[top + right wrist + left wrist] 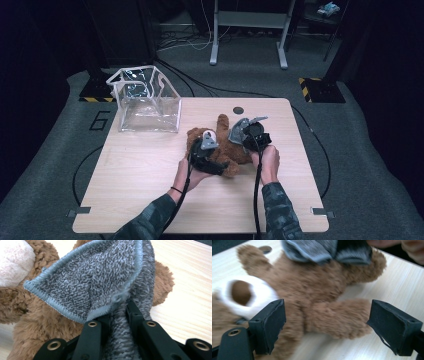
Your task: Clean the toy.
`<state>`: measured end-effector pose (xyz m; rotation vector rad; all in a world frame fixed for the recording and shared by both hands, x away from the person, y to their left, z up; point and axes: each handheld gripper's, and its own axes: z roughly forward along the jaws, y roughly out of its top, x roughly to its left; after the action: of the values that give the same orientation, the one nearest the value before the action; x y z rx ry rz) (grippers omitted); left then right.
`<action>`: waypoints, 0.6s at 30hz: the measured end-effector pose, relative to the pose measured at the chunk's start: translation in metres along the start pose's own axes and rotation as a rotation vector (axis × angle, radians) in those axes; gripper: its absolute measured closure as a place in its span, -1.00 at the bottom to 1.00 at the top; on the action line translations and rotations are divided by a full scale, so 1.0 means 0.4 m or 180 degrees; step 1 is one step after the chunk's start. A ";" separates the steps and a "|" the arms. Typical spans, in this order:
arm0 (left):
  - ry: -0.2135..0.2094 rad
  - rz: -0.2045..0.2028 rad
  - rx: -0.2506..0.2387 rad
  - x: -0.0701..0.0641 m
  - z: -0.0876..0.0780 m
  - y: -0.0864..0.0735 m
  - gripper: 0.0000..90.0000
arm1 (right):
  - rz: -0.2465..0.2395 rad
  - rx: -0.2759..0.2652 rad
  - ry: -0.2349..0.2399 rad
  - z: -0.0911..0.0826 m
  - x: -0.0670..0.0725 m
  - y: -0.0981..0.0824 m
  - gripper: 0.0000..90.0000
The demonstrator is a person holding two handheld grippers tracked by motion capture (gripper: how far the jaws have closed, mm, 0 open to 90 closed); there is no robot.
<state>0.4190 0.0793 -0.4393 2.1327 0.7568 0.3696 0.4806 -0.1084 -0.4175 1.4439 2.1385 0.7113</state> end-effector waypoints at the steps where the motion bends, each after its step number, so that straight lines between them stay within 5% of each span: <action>1: -0.0013 0.0012 -0.0004 -0.016 0.007 -0.001 -0.73 | 0.0003 -0.0019 0.0012 0.000 -0.004 -0.001 0.73; 6: 0.0097 0.0164 0.0097 -0.075 0.060 -0.005 -0.69 | 0.0178 -0.0072 0.0097 -0.007 -0.016 -0.011 0.73; 9: 0.0298 0.0226 0.0170 -0.082 0.090 -0.012 -0.60 | 0.0163 -0.0133 0.0111 -0.011 -0.023 -0.015 0.73; 14: 0.0342 0.0190 0.0133 -0.061 0.100 -0.045 0.00 | 0.0267 -0.0238 0.0110 -0.028 -0.036 -0.031 0.73; 18: 0.0251 0.0107 0.0023 -0.039 0.076 -0.047 0.49 | 0.0373 -0.0316 0.0141 -0.042 -0.050 -0.055 0.73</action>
<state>0.4149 0.0600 -0.4729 2.1504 0.7687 0.4720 0.4617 -0.1367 -0.4170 1.5230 2.0334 0.8877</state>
